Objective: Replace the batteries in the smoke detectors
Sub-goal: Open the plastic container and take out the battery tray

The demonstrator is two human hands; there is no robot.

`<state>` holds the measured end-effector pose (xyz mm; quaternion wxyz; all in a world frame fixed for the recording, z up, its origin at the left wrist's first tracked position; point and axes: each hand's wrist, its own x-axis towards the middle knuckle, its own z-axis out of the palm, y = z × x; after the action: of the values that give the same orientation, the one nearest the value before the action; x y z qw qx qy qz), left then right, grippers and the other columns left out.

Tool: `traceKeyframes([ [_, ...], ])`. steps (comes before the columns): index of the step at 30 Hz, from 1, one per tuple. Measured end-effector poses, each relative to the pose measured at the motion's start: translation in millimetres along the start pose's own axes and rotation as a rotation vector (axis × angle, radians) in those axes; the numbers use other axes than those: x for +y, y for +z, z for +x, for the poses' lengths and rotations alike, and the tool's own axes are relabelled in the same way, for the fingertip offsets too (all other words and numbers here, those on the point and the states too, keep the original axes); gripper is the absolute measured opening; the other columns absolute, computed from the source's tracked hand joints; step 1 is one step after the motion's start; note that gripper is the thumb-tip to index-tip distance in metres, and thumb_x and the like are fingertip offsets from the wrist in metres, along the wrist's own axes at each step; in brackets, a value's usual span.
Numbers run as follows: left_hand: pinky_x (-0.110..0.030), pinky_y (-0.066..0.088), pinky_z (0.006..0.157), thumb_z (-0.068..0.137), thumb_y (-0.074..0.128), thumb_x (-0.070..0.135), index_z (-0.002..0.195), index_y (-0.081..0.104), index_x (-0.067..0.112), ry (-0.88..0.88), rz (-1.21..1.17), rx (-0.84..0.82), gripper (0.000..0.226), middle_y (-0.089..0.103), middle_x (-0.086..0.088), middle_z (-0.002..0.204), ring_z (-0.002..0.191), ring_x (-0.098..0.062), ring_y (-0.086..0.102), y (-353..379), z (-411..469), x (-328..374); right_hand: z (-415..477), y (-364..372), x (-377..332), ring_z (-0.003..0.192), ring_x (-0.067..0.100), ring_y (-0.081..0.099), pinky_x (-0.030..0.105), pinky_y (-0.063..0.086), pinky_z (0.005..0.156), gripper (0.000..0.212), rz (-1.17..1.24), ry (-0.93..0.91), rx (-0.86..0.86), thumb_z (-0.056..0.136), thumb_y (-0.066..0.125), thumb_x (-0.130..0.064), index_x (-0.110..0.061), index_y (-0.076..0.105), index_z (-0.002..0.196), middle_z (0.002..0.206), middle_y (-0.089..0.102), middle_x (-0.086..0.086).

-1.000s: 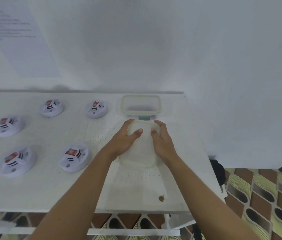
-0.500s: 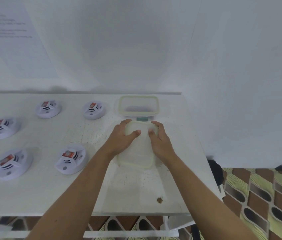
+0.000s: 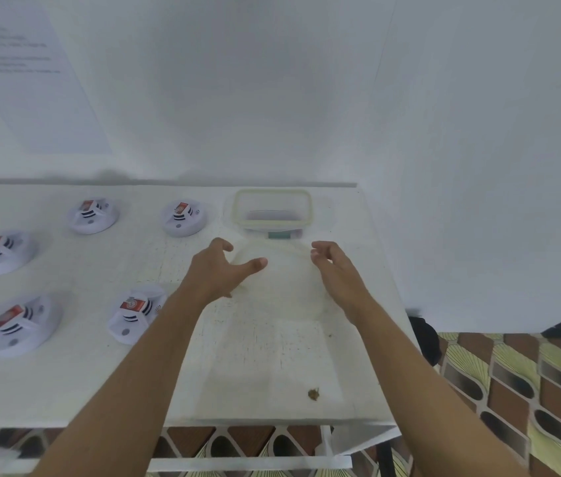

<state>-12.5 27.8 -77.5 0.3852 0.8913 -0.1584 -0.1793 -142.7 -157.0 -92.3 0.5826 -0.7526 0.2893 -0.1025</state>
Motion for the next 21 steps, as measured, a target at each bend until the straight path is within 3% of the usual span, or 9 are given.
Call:
traceKeyframes([
  [4,-0.029,0.057,0.053,0.08,0.068,0.062,0.129,0.045,0.016,-0.144,-0.132,-0.016,0.071,0.06,-0.005,0.106,0.064,-0.021,0.069,8,-9,-3,-7,1,7,0.124,0.017,0.049,0.031,0.04,0.097,0.043,0.046,0.008,0.05,0.103,0.049,-0.03,-0.028,0.04,0.145,0.14,0.045,-0.007],
  [8,-0.03,0.053,0.054,0.081,0.067,0.063,0.125,0.052,0.015,-0.112,-0.116,0.049,0.067,0.059,-0.004,0.114,0.089,-0.021,0.062,12,-11,-11,-13,0,13,0.114,0.015,0.056,0.031,0.043,0.091,0.04,0.076,0.059,0.012,0.102,0.05,-0.032,-0.03,0.044,0.141,0.136,0.054,-0.004],
  [12,-0.037,0.061,0.069,0.074,0.076,0.059,0.124,0.057,0.011,-0.07,-0.181,0.161,0.072,0.058,-0.003,0.114,0.081,-0.011,0.06,9,-6,-12,-14,2,11,0.104,0.01,0.059,0.025,0.045,0.078,0.037,0.101,0.075,0.015,0.102,0.053,-0.033,-0.028,0.046,0.138,0.129,0.058,-0.002],
  [15,-0.03,0.058,0.061,0.076,0.078,0.052,0.13,0.055,0.01,-0.04,-0.211,0.224,0.072,0.053,0.0,0.117,0.077,-0.005,0.055,7,-1,-6,-11,9,10,0.113,0.018,0.06,0.031,0.05,0.089,0.046,0.098,0.074,0.033,0.101,0.055,-0.036,-0.024,0.042,0.144,0.135,0.055,0.001],
  [18,-0.022,0.051,0.051,0.074,0.08,0.052,0.119,0.057,0.013,-0.043,-0.233,0.211,0.064,0.056,-0.003,0.12,0.093,-0.018,0.059,7,3,-6,-8,13,11,0.124,0.023,0.056,0.043,0.047,0.107,0.054,0.071,0.092,0.052,0.1,0.056,-0.041,-0.023,0.039,0.148,0.143,0.051,0.004],
  [21,-0.026,0.056,0.056,0.07,0.08,0.058,0.122,0.058,0.011,-0.063,-0.244,0.213,0.073,0.06,-0.005,0.12,0.092,-0.019,0.063,7,3,-10,-7,13,9,0.126,0.022,0.054,0.04,0.046,0.107,0.055,0.066,0.11,0.057,0.098,0.057,-0.04,-0.02,0.041,0.147,0.142,0.051,0.003],
])
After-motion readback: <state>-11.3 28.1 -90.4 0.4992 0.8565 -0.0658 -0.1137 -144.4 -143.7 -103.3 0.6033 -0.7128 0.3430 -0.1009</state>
